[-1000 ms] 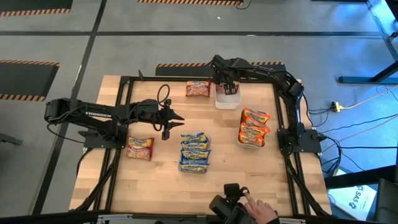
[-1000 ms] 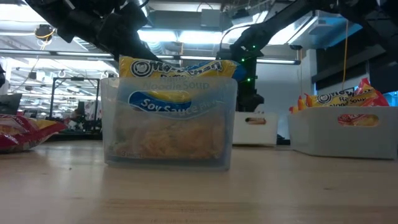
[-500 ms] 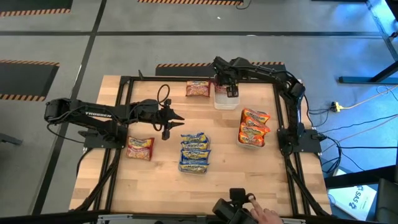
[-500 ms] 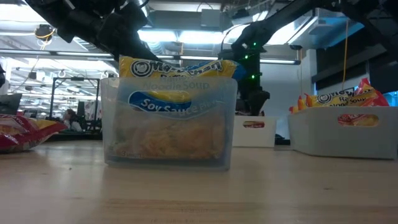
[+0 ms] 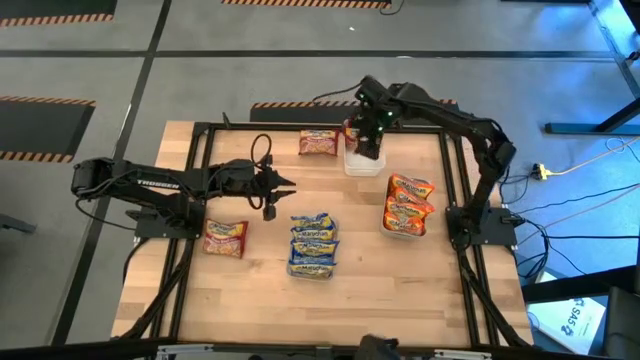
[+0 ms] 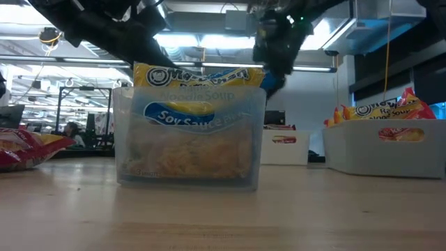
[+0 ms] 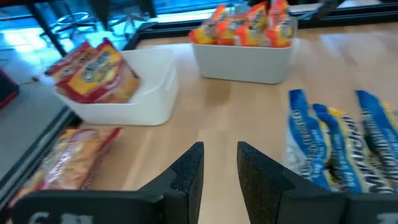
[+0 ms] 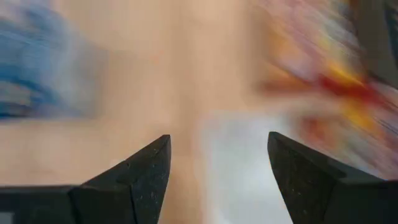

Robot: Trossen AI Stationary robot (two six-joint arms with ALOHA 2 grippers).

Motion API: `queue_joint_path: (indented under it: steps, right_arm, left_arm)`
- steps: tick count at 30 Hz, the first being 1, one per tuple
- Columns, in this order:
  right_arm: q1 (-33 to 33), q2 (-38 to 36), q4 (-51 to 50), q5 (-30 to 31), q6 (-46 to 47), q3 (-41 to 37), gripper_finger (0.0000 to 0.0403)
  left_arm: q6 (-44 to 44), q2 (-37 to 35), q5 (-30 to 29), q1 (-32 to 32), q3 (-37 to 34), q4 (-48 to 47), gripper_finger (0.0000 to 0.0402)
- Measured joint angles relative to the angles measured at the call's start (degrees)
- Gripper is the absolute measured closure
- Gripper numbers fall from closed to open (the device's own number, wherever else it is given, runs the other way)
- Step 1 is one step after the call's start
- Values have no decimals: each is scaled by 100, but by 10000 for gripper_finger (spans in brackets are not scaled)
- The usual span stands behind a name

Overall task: Sort Maruchan noodles
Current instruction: Put the bottom red noodle pack into the white bin

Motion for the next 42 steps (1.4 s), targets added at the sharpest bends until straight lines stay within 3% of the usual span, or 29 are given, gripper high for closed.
queue_joint_path:
  steps: [2, 4, 11, 15, 19, 25, 28, 39, 42]
  right_arm:
    - [180, -7, 320, -850, 4, -121, 150]
    - [425, -7, 709, -1143, -1, -302, 150]
    - [1356, -4, 2495, -764, -53, -1028, 150]
    - [1804, -4, 3601, -1601, -15, -1355, 150]
    - [2215, -4, 4188, -1441, -81, -1462, 150]
    - [2740, 28, 5195, -1049, 180, -1714, 150]
    - [2950, 28, 5479, -861, 433, -1840, 150]
    - [3828, 193, 5766, -449, 1471, -1877, 150]
    - [4112, 394, 6021, -113, 1543, -1875, 150]
  left_arm:
    - [15, 0, -90, 29, 0, 11, 306]
    - [-7, 0, -48, 100, 0, 55, 293]
    - [-415, 0, -49, 211, 92, -173, 219]
    - [-498, -135, 58, 77, 862, -1957, 201]
    - [-960, -120, 66, -151, 1662, -3944, 203]
    - [-2821, -157, 105, -798, 1891, -5968, 204]
    - [-4093, -160, 57, -1302, 1703, -6457, 204]
    - [-8421, -162, 107, -3237, 678, -6968, 205]
    - [-9077, -128, 89, -3674, 386, -6727, 205]
